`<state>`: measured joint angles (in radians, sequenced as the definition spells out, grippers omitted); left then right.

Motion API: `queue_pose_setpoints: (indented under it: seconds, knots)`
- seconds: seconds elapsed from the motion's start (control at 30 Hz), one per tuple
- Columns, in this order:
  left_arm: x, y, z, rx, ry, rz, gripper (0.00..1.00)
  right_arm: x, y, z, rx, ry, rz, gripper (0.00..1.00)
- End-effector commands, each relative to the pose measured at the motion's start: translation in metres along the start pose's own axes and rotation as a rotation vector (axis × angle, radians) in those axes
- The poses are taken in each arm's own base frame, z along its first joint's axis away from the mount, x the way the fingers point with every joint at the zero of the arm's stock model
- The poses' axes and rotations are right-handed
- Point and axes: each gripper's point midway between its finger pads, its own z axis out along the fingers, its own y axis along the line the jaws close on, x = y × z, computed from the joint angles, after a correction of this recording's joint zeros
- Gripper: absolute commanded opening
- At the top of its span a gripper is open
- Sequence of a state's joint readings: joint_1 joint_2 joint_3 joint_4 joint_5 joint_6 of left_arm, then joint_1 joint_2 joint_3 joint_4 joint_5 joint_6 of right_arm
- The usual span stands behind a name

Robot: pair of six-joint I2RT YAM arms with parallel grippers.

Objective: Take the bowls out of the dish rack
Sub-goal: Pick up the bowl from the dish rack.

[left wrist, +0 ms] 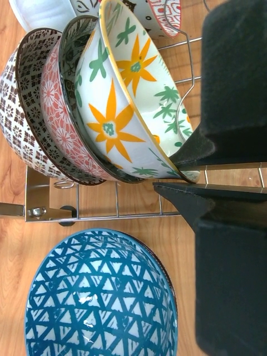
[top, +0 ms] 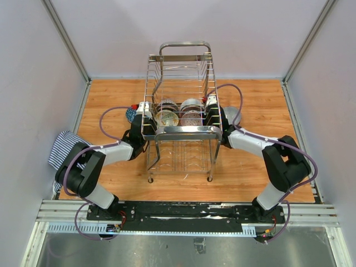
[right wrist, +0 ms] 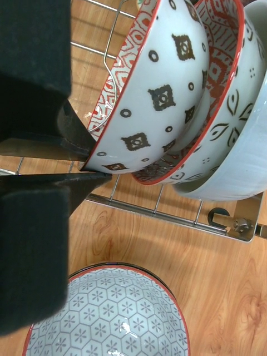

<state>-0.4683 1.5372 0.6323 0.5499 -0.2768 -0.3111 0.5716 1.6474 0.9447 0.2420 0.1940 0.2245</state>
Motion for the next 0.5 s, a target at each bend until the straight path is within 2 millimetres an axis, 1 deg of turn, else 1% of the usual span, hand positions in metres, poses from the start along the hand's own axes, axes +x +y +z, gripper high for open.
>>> queue_pose_setpoints:
  seconds: [0.0, 0.3, 0.47]
  knots:
    - [-0.039, -0.016, -0.008, 0.051, -0.117, -0.049, 0.0, -0.035, 0.006, -0.018, -0.013, -0.111, 0.045, 0.01]
    - [-0.044, -0.017, -0.012, 0.056, -0.126, -0.061, 0.0, -0.043, 0.007, -0.026, -0.021, -0.144, 0.073, 0.01]
    - [-0.048, -0.018, -0.012, 0.06, -0.139, -0.063, 0.0, -0.046, 0.006, -0.027, -0.014, -0.158, 0.078, 0.01]
